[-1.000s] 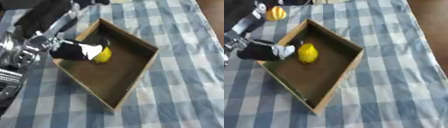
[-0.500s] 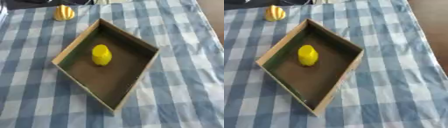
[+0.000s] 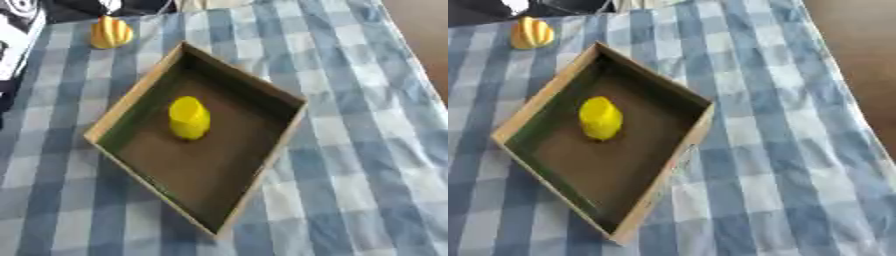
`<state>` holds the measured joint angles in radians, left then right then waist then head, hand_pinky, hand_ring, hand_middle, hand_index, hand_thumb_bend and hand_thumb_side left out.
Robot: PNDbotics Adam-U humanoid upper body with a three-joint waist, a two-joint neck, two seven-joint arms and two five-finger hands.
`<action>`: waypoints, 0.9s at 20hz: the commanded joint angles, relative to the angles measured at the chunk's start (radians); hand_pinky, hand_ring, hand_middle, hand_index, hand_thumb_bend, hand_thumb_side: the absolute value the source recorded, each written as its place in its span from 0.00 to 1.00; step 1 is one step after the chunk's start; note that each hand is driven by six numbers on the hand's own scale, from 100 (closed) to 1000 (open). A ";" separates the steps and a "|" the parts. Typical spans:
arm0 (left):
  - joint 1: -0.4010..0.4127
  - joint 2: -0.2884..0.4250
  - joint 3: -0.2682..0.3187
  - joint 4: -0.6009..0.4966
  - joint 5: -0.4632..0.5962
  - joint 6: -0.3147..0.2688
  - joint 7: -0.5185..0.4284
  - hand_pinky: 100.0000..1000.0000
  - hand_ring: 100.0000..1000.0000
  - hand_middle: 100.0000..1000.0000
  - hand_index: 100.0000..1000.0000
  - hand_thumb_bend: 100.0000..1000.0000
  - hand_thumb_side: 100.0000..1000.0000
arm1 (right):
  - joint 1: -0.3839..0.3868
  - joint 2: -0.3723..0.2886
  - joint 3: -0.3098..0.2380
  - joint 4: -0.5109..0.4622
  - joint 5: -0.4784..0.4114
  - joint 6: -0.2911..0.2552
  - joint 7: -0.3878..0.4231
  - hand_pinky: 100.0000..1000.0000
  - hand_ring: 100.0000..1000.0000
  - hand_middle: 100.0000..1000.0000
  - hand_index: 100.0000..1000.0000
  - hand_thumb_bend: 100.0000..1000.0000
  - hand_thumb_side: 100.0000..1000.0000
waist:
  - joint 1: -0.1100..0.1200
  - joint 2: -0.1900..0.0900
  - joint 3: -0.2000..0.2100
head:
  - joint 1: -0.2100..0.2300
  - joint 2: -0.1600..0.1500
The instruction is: Pick up objects on the table and place them in the box.
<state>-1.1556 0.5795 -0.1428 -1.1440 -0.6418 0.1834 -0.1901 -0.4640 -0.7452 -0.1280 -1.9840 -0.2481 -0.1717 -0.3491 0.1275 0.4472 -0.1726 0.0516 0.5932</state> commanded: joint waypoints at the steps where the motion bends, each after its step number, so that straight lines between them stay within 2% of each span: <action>1: -0.032 0.028 0.034 0.053 -0.055 -0.007 0.013 0.91 0.96 0.86 0.90 0.45 0.00 | -0.015 -0.035 -0.008 -0.016 -0.004 -0.005 0.001 0.81 0.81 0.59 0.78 0.00 0.61 | 0.000 -0.017 -0.008 | 0.020 -0.021; 2: -0.035 0.035 0.042 0.074 -0.082 -0.002 0.019 0.91 0.95 0.86 0.91 0.49 0.00 | -0.018 -0.035 -0.008 -0.016 -0.003 -0.003 0.001 0.81 0.81 0.59 0.78 0.00 0.61 | 0.005 -0.014 -0.016 | 0.025 -0.023; 6: -0.050 0.068 0.085 0.149 -0.176 0.014 0.046 0.91 0.95 0.87 0.91 0.46 0.00 | -0.029 -0.035 -0.006 -0.016 0.002 0.011 0.002 0.81 0.81 0.58 0.78 0.00 0.61 | 0.024 -0.002 -0.036 | 0.045 -0.027; 10: -0.053 0.092 0.127 0.196 -0.191 0.021 0.073 0.90 0.95 0.88 0.91 0.42 0.00 | -0.049 -0.034 0.000 -0.016 0.003 0.020 0.005 0.81 0.81 0.58 0.78 0.00 0.59 | 0.041 0.008 -0.060 | 0.070 -0.031; 15: -0.050 0.115 0.139 0.224 -0.178 0.012 0.068 0.90 0.95 0.88 0.92 0.39 0.00 | -0.059 -0.035 0.001 -0.016 0.004 0.020 0.006 0.81 0.81 0.58 0.78 0.00 0.59 | 0.047 0.026 -0.081 | 0.104 -0.027; 18: -0.051 0.127 0.147 0.240 -0.193 0.022 0.061 0.90 0.95 0.88 0.92 0.39 0.00 | -0.060 -0.034 0.001 -0.016 0.007 0.020 0.007 0.81 0.81 0.58 0.78 0.00 0.59 | 0.042 0.040 -0.078 | 0.124 -0.034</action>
<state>-1.1861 0.6571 -0.0123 -0.9014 -0.8278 0.2026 -0.1268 -0.5105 -0.7461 -0.1215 -1.9840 -0.2467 -0.1527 -0.3418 0.1822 0.5120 -0.2505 0.1651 0.5704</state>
